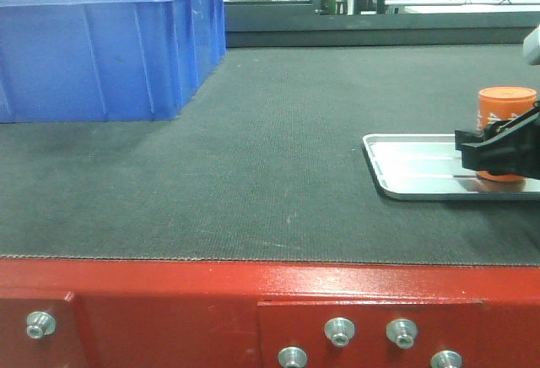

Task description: Grab orange capacitor from left shelf to right conveyor

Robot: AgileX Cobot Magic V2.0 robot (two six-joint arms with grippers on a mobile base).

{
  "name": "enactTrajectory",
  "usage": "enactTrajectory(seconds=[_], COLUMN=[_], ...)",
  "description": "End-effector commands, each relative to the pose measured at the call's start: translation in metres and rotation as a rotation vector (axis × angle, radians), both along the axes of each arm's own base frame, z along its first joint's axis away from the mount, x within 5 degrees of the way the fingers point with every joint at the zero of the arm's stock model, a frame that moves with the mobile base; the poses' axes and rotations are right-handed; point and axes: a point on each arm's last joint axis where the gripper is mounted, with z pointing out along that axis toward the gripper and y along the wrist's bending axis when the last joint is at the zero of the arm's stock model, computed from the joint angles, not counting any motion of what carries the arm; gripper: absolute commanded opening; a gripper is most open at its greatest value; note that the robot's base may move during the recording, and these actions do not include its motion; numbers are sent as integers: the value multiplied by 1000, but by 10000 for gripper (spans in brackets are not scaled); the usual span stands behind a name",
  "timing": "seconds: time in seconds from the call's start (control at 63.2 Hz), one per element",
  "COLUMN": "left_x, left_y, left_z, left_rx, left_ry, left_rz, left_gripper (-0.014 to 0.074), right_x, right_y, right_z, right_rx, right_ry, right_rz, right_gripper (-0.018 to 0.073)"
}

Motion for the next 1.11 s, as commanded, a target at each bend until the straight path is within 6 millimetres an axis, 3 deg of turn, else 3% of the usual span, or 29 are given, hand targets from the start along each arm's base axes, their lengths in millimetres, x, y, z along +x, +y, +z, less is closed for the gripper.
enactTrajectory(seconds=[0.0, 0.047, 0.301, 0.427, 0.585, 0.68, 0.775, 0.997, 1.092], left_x=[-1, -1, -1, -1, -1, -1, -1, -1, -1], left_y=[1, 1, 1, 1, 1, 1, 1, 1, 1], left_z=[10, 10, 10, 10, 10, 10, 10, 10, 10], left_rx=[-9, -9, -9, -9, -9, -9, -9, -9, -9], left_ry=[-104, -104, -104, -104, -104, -104, -104, -104, -104], left_rz=[6, 6, 6, 6, 6, 6, 6, 6, 6], left_gripper=[-127, -127, -127, -127, -127, -127, -127, -127, -127], right_x=[4, 4, -4, -17, -50, -75, -101, -151, -168], right_y=[-1, -1, -2, -4, -8, -11, -15, -21, -22], right_z=[19, 20, 44, 74, 112, 131, 145, 162, 167], right_rx=[20, 29, 14, 59, 127, 116, 110, 110, 114], right_ry=[-133, -134, -105, -99, -59, -32, -29, -53, -87], right_rz=[3, 2, -2, -15, -43, -57, -67, -84, -87], right_gripper=[571, 640, 623, 623, 615, 550, 425, 108, 52])
